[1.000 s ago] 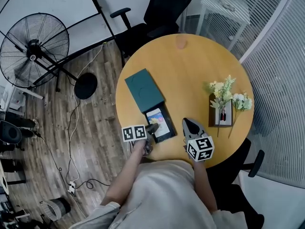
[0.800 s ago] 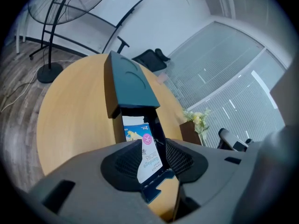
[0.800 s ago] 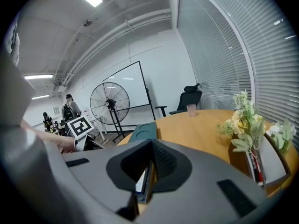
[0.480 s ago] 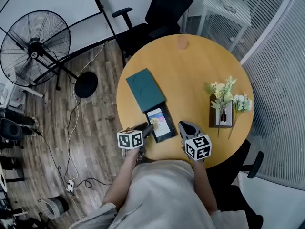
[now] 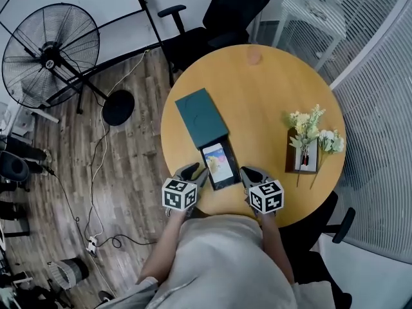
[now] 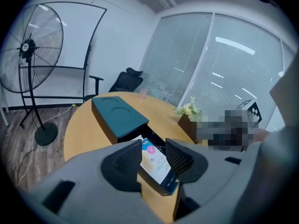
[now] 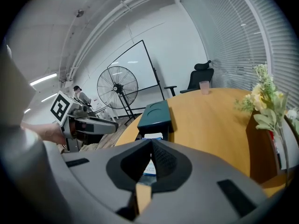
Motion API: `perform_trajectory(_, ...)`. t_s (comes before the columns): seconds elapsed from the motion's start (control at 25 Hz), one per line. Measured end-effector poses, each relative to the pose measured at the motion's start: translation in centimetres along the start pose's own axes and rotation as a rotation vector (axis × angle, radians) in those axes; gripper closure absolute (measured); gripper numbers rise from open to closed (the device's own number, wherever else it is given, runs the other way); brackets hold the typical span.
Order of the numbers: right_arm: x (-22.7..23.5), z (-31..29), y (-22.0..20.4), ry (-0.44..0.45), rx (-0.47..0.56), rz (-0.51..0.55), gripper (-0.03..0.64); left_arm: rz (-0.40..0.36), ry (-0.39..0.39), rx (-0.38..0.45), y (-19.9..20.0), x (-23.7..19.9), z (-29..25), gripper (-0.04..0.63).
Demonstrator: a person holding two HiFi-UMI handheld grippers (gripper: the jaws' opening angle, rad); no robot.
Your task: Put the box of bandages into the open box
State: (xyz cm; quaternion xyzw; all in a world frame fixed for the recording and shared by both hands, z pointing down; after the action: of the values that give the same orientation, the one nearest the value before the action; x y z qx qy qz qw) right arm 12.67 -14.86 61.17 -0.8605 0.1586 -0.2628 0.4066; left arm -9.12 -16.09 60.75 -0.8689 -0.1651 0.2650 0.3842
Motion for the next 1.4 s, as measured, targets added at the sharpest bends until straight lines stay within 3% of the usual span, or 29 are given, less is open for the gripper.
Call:
perform_trajectory(0.2,-0.33,-0.76,-0.09,0.019,-0.019,0.006,0.621,-0.07,0.019,0.026,0.17,0.46,0.4,0.449)
perform_trajectory(0.36,-0.59,-0.86,-0.16,0.025,-0.026,0.01,0.62,-0.065,0.019,0.048,0.15,0.45,0.57,0.451)
perform_trajectory(0.64,-0.44,-0.85,-0.16,0.025,-0.03,0.007,0.62,-0.072,0.035,0.064,0.38,0.52,0.66,0.534)
perform_trajectory(1.4,-0.29,-0.72,-0.25,0.016,-0.025,0.003,0.62,-0.066,0.042,0.08,0.32,0.44,0.85,0.584)
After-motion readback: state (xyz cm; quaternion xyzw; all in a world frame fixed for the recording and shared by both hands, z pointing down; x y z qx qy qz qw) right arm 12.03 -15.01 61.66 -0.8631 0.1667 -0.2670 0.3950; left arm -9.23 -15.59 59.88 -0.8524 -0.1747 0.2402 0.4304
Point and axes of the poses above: the fingertips, and each gripper's own axes: z backward along the fingers, x to its right, y out of its top, the point moved 7 cm from there along z, backward along the fingers, and after that the axes turned 1 degree about x, right-handed, at the moved point
